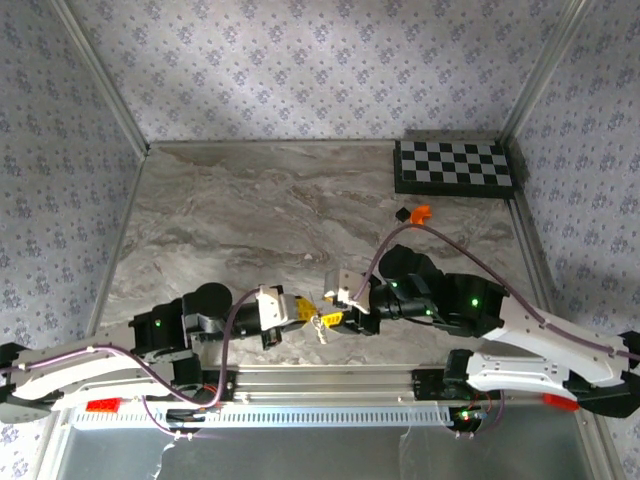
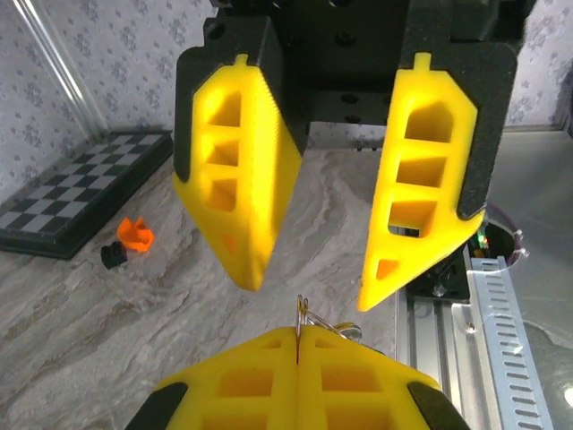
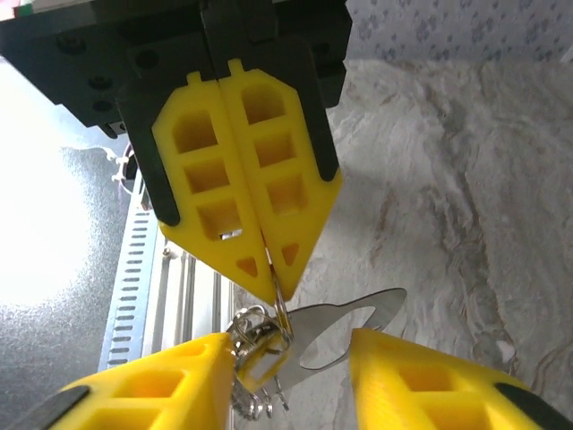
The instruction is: Put the keys on the keyring
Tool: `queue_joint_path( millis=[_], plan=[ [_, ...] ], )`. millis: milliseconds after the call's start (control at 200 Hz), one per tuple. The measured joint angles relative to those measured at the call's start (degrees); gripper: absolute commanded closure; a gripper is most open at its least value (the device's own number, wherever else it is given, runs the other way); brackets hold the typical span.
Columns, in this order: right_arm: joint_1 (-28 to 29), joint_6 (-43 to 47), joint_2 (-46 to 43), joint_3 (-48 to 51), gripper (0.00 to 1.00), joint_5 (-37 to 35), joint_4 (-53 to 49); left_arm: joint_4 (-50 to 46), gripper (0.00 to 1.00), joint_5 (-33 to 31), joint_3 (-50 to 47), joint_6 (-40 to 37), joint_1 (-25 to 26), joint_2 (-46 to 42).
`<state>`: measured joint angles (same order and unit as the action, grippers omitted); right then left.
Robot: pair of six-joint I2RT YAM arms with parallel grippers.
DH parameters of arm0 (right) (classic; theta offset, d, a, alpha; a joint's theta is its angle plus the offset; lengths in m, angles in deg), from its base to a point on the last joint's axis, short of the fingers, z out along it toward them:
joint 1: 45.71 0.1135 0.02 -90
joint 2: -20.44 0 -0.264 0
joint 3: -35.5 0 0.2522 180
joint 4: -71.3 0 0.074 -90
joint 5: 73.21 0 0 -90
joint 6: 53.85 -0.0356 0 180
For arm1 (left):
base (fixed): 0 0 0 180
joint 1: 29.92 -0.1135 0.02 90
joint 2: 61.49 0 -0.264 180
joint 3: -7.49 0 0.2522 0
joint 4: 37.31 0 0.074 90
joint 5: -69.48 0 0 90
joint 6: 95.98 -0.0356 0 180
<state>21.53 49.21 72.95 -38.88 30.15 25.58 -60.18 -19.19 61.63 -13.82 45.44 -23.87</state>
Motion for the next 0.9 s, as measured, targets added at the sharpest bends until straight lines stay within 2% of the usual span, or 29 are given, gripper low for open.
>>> queue_joint_path(
  millis=[330, 540, 670, 900],
  plan=[
    [-2.03, -4.39, -4.00, 5.81, 0.65, 4.83, 6.88, 4.48, 1.00, 2.73, -2.43, 1.66, 0.00, -2.93],
    [-1.36, -5.77, -4.33, 8.15, 0.58, 7.80, 10.01, 5.95, 1.00, 2.95, -3.23, 2.08, 0.02, -3.10],
    [-0.63, -6.12, -4.63, 9.18, 0.58, 8.50, 10.93, 6.23, 1.00, 2.97, -3.23, 2.14, 0.00, -3.15],
    [-0.55, -6.43, -4.66, 9.81, 0.71, 8.44, 12.96, 6.38, 1.00, 3.17, -3.34, 2.62, 0.00, -3.48]
  ],
)
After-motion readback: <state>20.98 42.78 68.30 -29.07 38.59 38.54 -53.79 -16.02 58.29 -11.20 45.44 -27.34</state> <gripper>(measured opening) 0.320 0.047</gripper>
